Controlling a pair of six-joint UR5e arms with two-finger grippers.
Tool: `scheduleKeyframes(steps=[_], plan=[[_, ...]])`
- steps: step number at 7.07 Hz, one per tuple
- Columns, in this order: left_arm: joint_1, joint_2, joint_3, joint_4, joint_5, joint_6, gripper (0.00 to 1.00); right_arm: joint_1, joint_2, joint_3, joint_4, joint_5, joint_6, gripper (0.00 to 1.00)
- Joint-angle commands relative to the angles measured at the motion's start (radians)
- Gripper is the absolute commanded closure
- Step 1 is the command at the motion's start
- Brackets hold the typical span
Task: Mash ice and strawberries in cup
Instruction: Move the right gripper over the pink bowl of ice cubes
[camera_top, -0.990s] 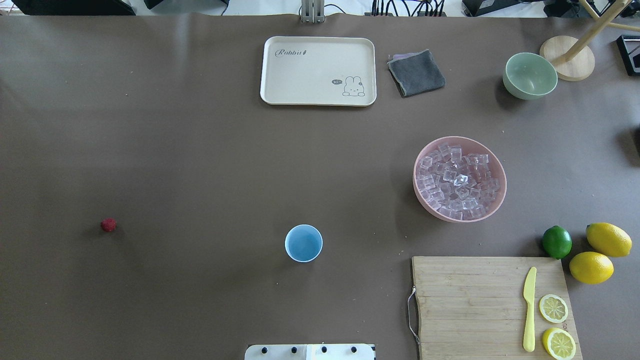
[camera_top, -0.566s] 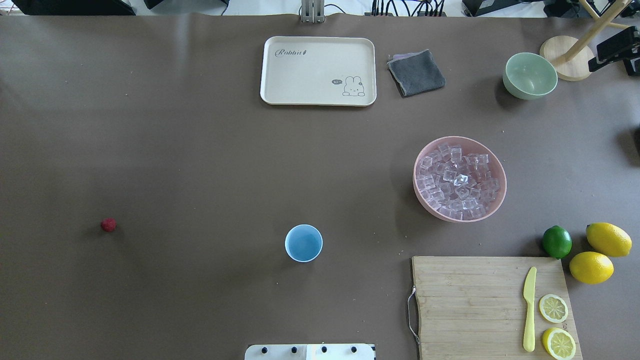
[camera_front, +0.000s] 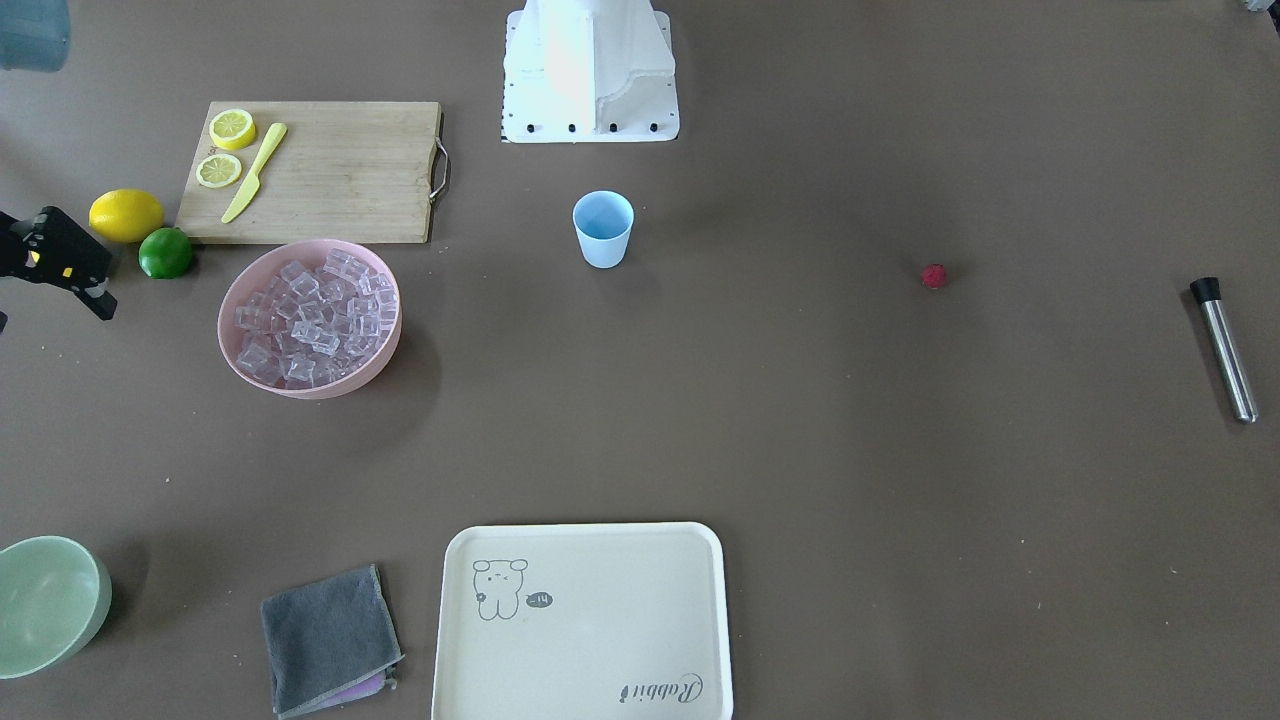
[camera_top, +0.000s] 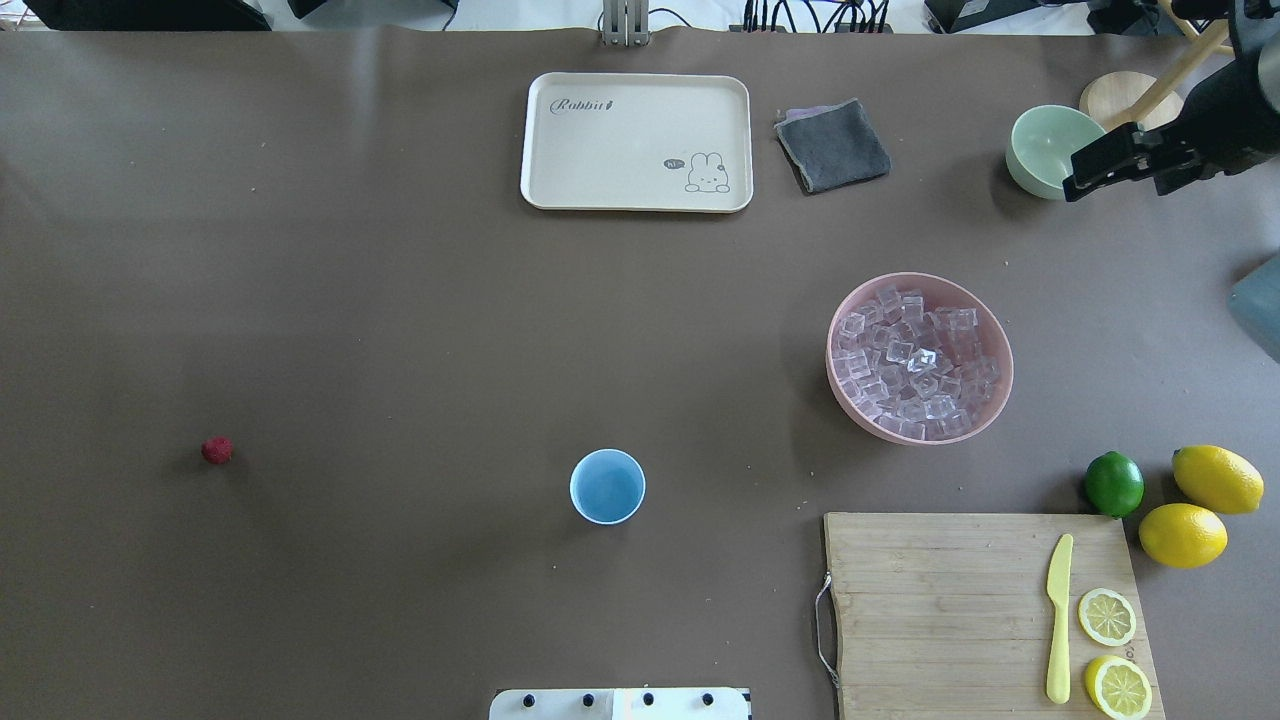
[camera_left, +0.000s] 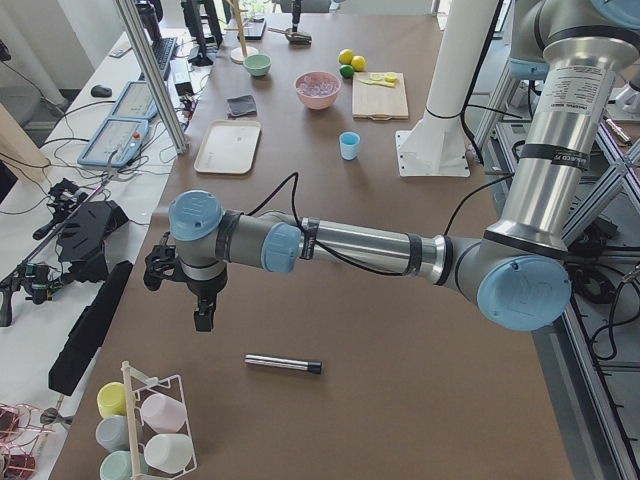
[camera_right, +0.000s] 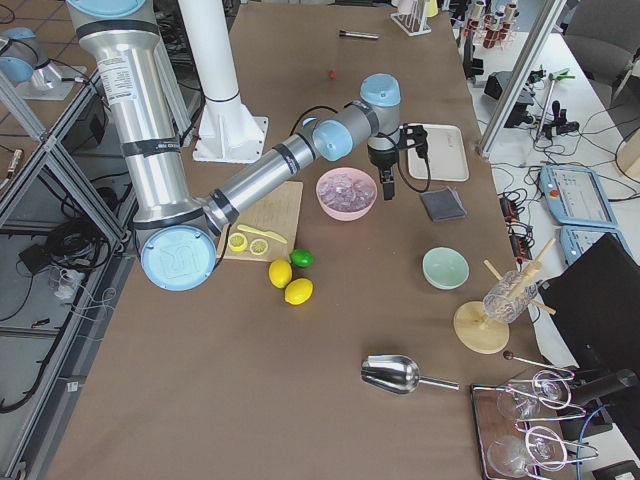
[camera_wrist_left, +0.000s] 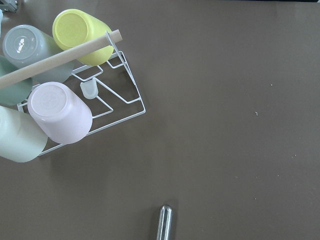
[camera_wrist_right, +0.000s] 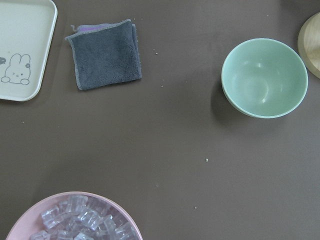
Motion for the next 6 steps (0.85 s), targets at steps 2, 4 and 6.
scheduleKeyframes(steps=[2, 4, 6], plan=[[0.002, -0.005, 0.004, -0.003, -0.001, -0.002, 0.01, -0.173, 0.003, 0.008, 0.003, -0.142, 0.041, 0.01], [0.002, -0.01, 0.007, -0.005, 0.0, -0.003, 0.01, -0.242, 0.02, 0.008, 0.004, -0.161, 0.095, 0.01], [0.002, -0.016, 0.01, -0.006, 0.003, -0.002, 0.01, -0.346, 0.055, 0.001, 0.004, -0.223, 0.171, 0.01]])
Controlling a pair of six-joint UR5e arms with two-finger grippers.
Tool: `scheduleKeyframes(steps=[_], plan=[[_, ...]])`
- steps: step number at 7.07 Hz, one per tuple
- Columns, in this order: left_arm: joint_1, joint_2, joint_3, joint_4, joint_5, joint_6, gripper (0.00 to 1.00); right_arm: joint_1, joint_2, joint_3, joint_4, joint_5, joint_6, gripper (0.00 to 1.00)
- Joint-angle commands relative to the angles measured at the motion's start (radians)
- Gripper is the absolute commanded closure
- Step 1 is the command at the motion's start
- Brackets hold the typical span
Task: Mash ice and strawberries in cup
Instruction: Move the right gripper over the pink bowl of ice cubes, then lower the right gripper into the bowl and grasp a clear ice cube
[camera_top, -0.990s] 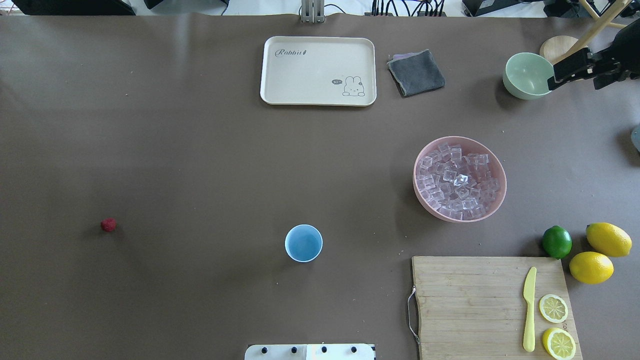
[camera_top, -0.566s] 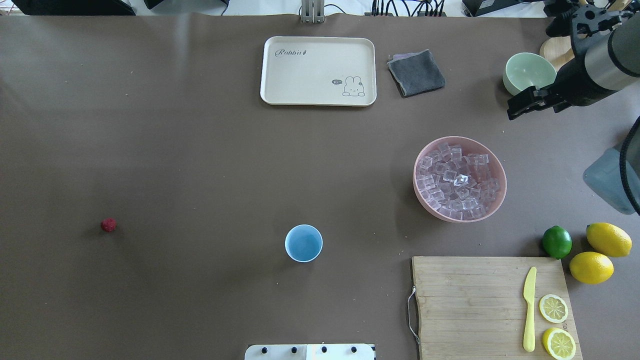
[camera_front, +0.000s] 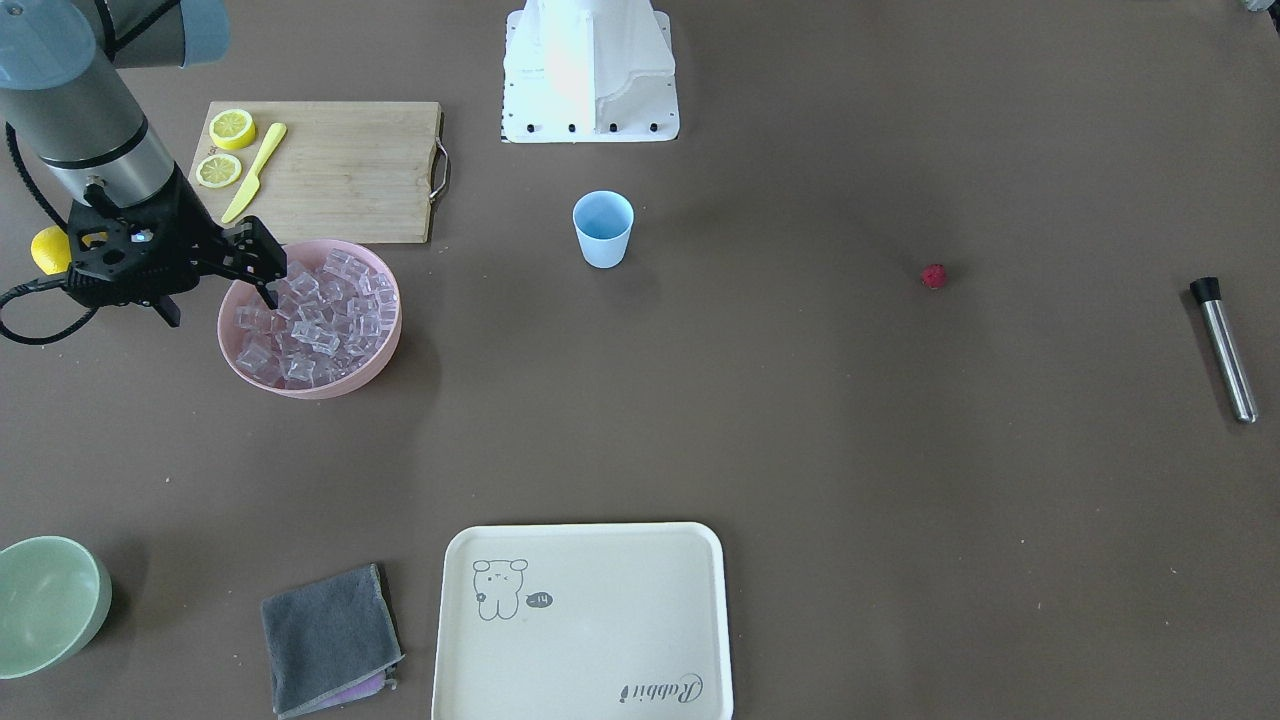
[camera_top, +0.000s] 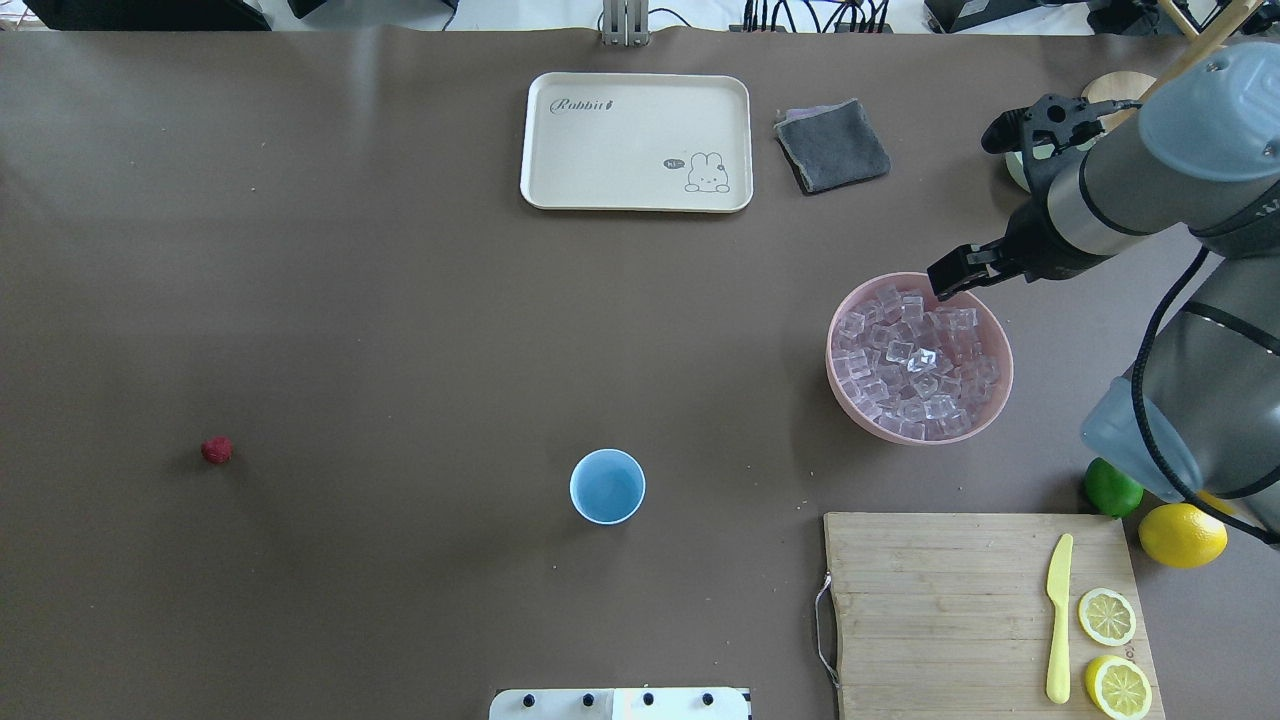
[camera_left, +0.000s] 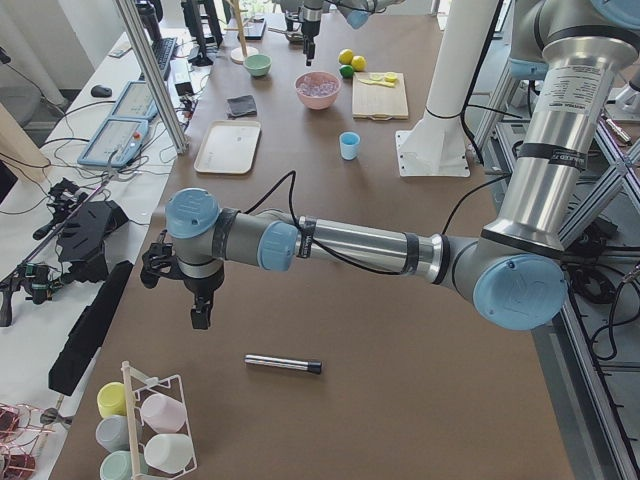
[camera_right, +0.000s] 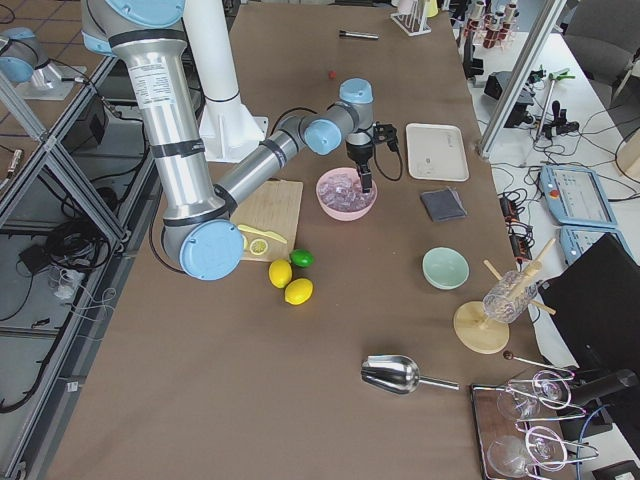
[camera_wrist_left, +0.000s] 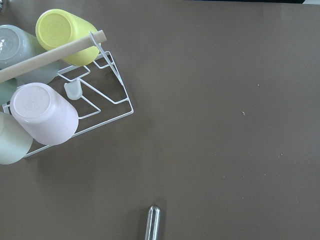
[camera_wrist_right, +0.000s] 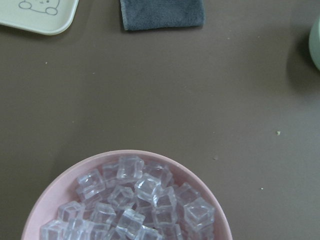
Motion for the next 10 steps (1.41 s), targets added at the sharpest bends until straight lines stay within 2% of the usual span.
scheduleKeyframes(steps=[1, 3, 5, 10], plan=[[0.0, -0.005, 0.001, -0.001, 0.003, 0.0, 0.01, -0.096, 0.027, -0.02, 0.0, -0.076, 0.062, 0.01], [0.0, -0.013, 0.027, -0.006, 0.003, 0.001, 0.01, -0.115, 0.028, -0.057, 0.0, -0.128, 0.066, 0.06], [0.0, -0.013, 0.032, -0.007, 0.003, 0.001, 0.01, -0.164, 0.033, -0.078, 0.0, -0.192, 0.162, 0.1], [0.002, -0.022, 0.049, -0.009, 0.003, 0.003, 0.01, -0.192, 0.033, -0.114, 0.0, -0.229, 0.201, 0.11]])
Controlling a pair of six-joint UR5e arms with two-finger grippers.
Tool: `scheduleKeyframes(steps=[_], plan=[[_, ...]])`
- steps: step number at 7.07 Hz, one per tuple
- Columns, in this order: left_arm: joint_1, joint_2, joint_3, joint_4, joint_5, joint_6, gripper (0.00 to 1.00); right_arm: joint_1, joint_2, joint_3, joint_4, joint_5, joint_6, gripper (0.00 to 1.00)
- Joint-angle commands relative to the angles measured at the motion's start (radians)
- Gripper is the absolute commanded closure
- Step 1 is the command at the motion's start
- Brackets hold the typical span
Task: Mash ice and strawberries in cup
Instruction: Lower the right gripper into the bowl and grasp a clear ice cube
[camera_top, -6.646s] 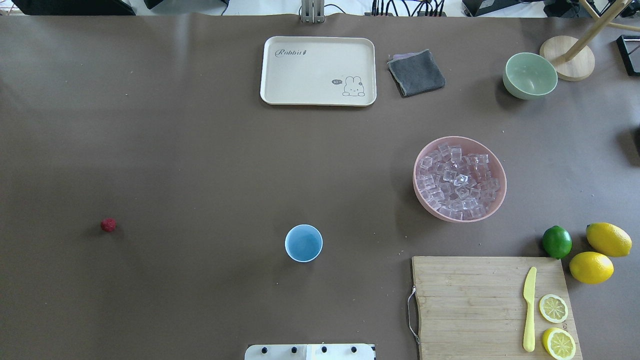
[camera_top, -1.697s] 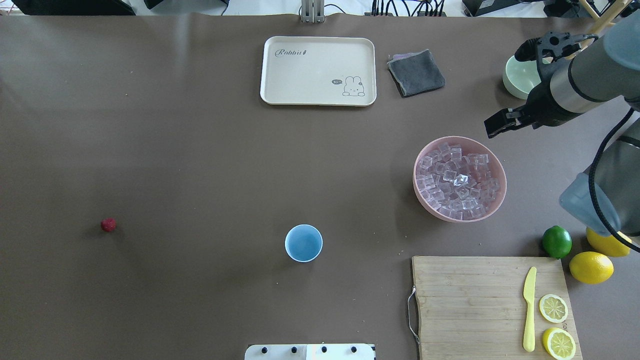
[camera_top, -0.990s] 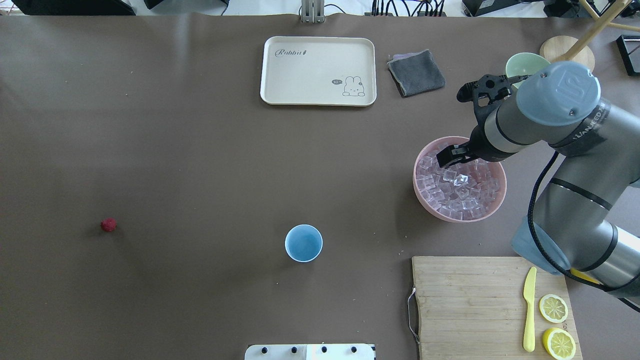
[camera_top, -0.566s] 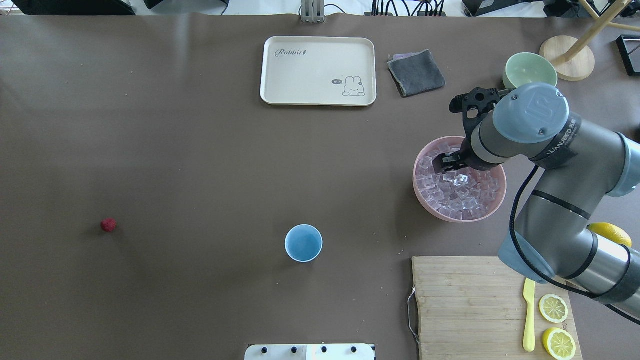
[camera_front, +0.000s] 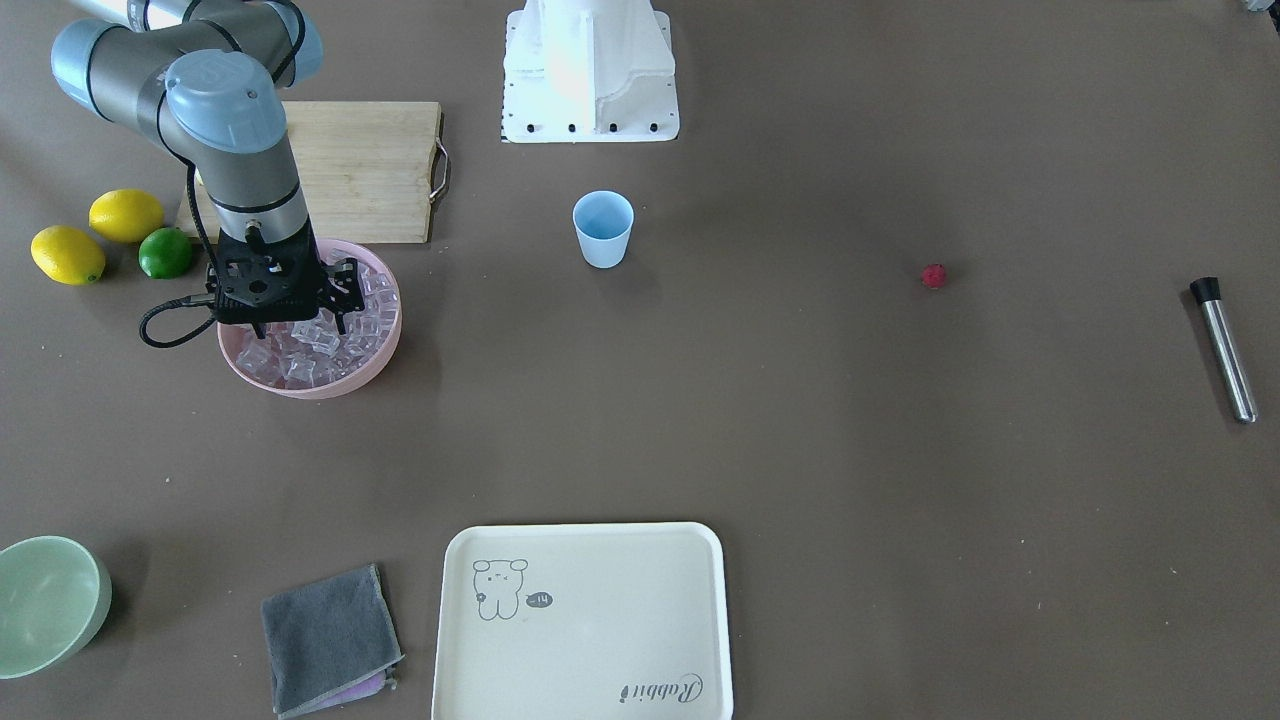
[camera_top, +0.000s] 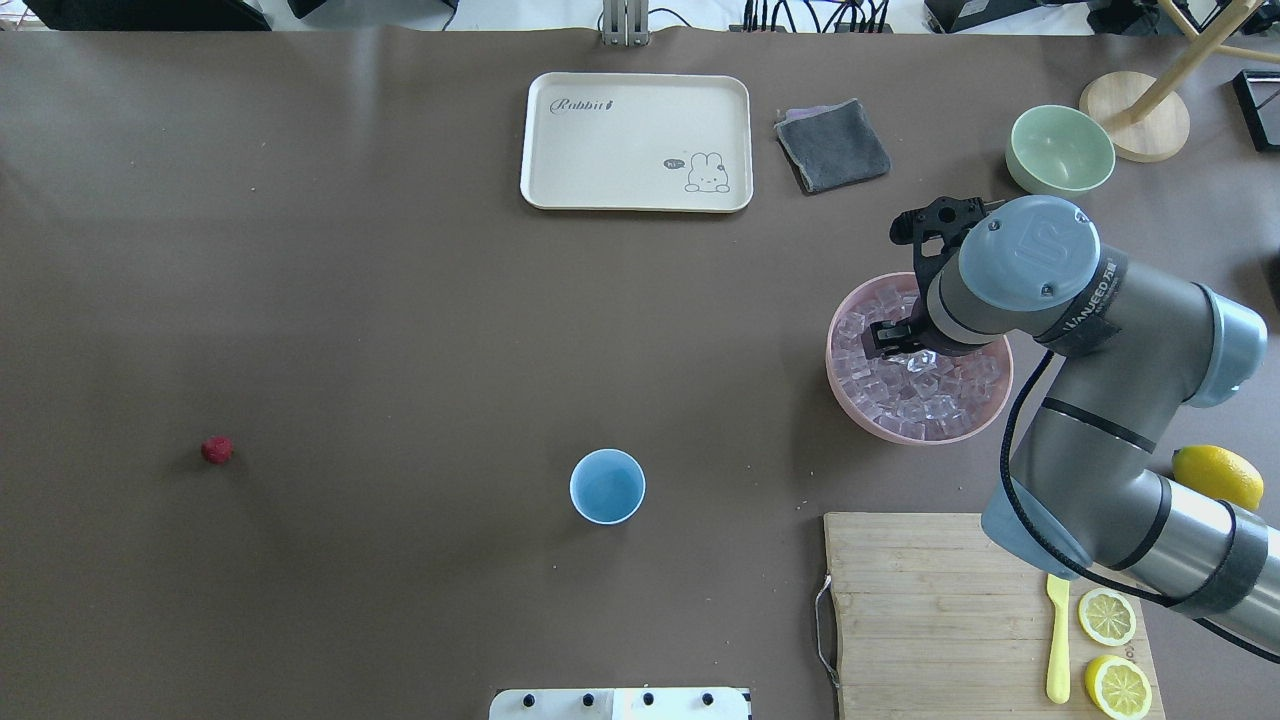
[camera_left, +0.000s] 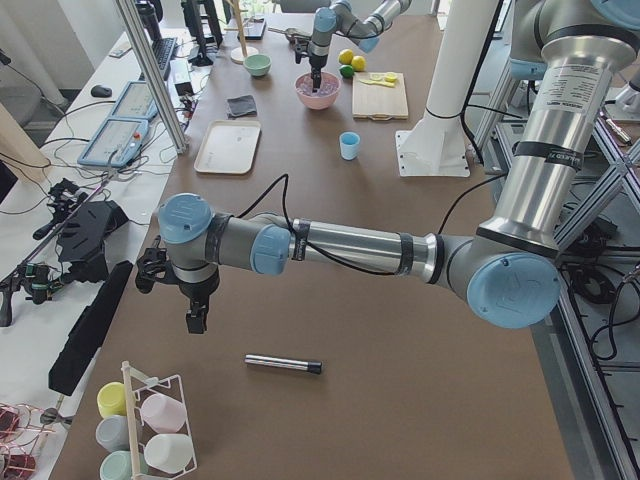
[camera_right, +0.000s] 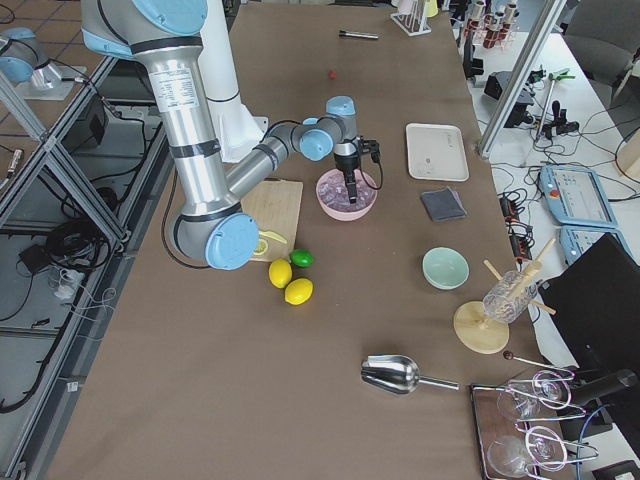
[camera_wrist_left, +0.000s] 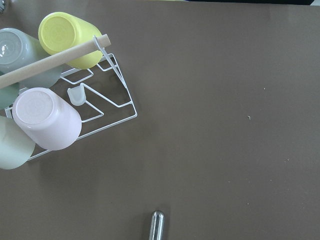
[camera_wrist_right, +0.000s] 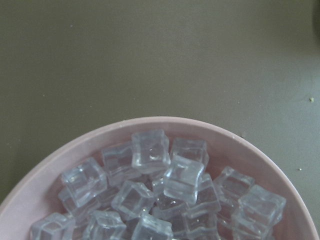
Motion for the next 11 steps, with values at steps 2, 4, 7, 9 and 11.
scheduleKeyframes(steps=[2, 4, 7, 9, 11], plan=[[0.0, 0.001, 0.0, 0.001, -0.005, 0.002, 0.01, -0.019, 0.0, -0.004, -0.008, -0.019, 0.039, 0.07], [0.0, 0.001, 0.002, -0.001, -0.005, 0.002, 0.01, -0.028, 0.003, -0.015, -0.002, -0.03, 0.057, 0.07], [0.0, 0.004, 0.002, -0.001, -0.005, 0.003, 0.01, -0.048, 0.003, -0.019, -0.002, -0.047, 0.105, 0.48], [0.0, 0.005, 0.003, -0.001, -0.003, 0.003, 0.01, -0.046, 0.001, -0.009, -0.002, -0.044, 0.105, 1.0], [0.0, 0.007, 0.003, -0.002, -0.003, 0.003, 0.01, -0.03, 0.001, 0.02, -0.002, -0.039, 0.112, 1.0]])
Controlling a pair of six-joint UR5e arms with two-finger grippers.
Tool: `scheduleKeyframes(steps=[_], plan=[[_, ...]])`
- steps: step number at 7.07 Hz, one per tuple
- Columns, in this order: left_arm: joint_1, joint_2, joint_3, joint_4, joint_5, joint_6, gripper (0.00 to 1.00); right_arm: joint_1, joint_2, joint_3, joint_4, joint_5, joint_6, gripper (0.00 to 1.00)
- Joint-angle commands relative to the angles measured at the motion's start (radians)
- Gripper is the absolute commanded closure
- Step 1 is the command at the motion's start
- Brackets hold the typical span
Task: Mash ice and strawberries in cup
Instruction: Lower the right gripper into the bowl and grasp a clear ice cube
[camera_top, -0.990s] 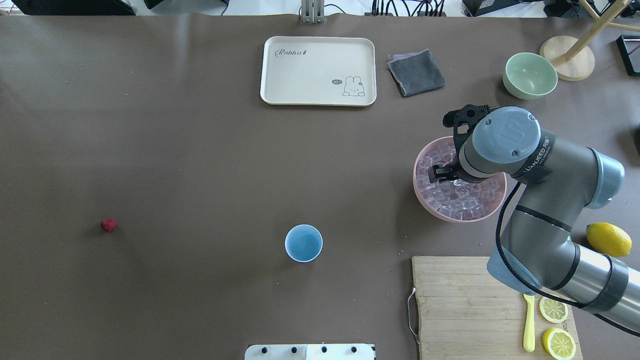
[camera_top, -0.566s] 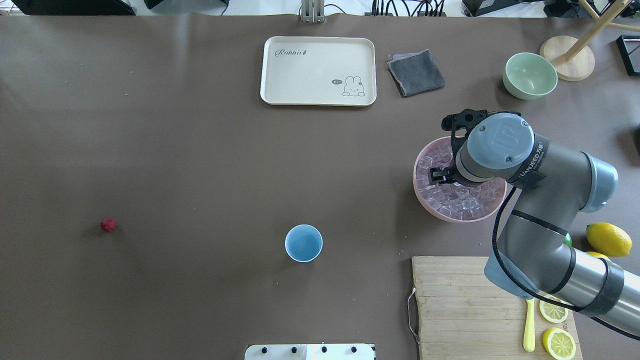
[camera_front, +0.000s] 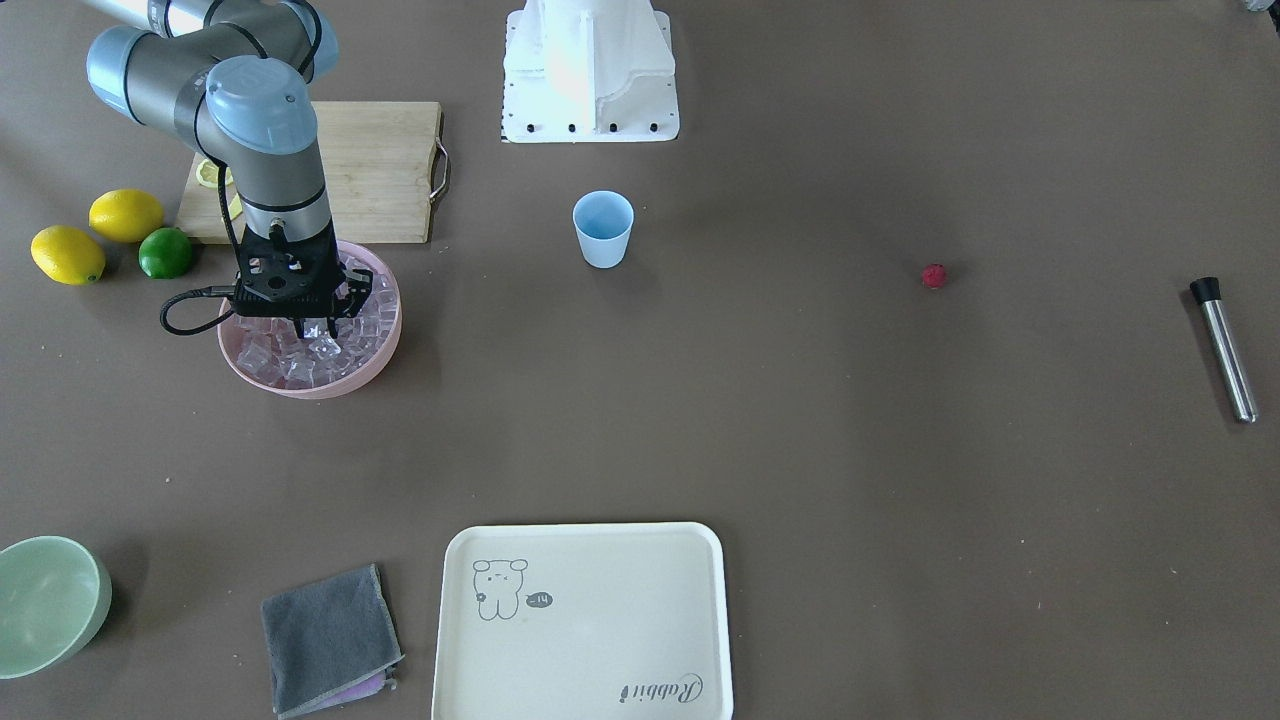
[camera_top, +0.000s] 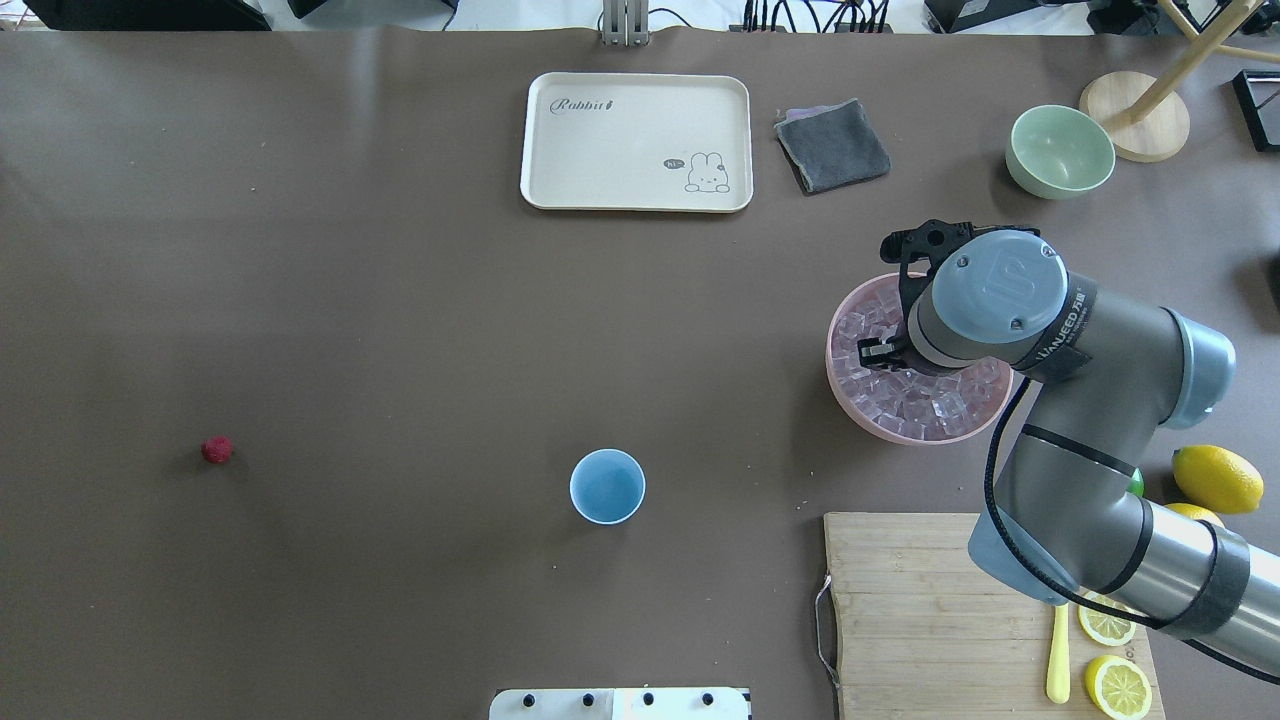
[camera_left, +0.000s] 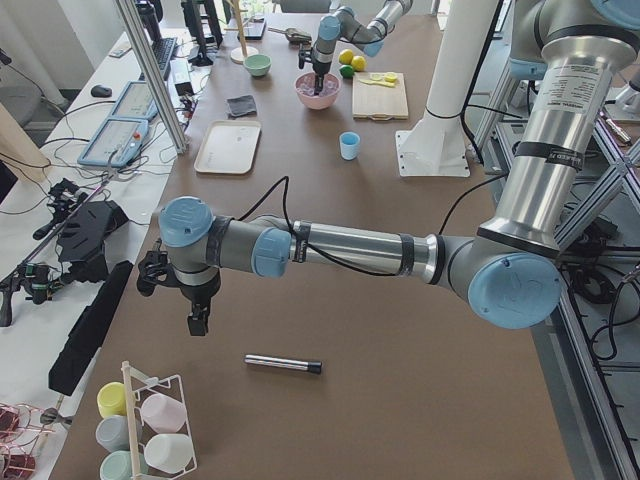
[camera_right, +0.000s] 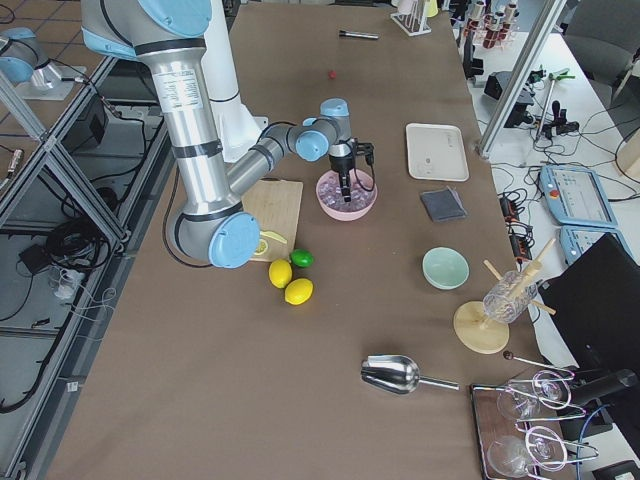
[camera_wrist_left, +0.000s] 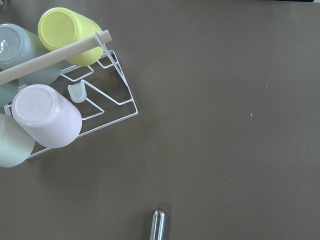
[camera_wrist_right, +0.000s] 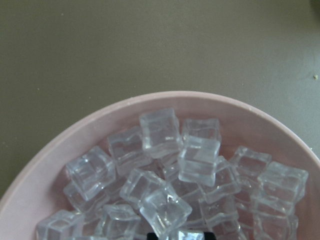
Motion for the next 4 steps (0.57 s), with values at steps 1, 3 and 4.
scheduleKeyframes(steps=[1, 3, 4], plan=[[0.0, 0.001, 0.0, -0.001, 0.0, 0.0, 0.01, 0.017, -0.002, 0.02, -0.005, 0.003, 0.005, 1.0], [0.002, -0.006, 0.002, -0.001, 0.0, -0.002, 0.01, 0.047, -0.011, 0.041, -0.011, 0.005, 0.003, 1.0], [0.002, -0.008, -0.004, -0.001, 0.0, -0.002, 0.01, 0.061, -0.013, 0.071, -0.012, 0.005, 0.005, 1.0]])
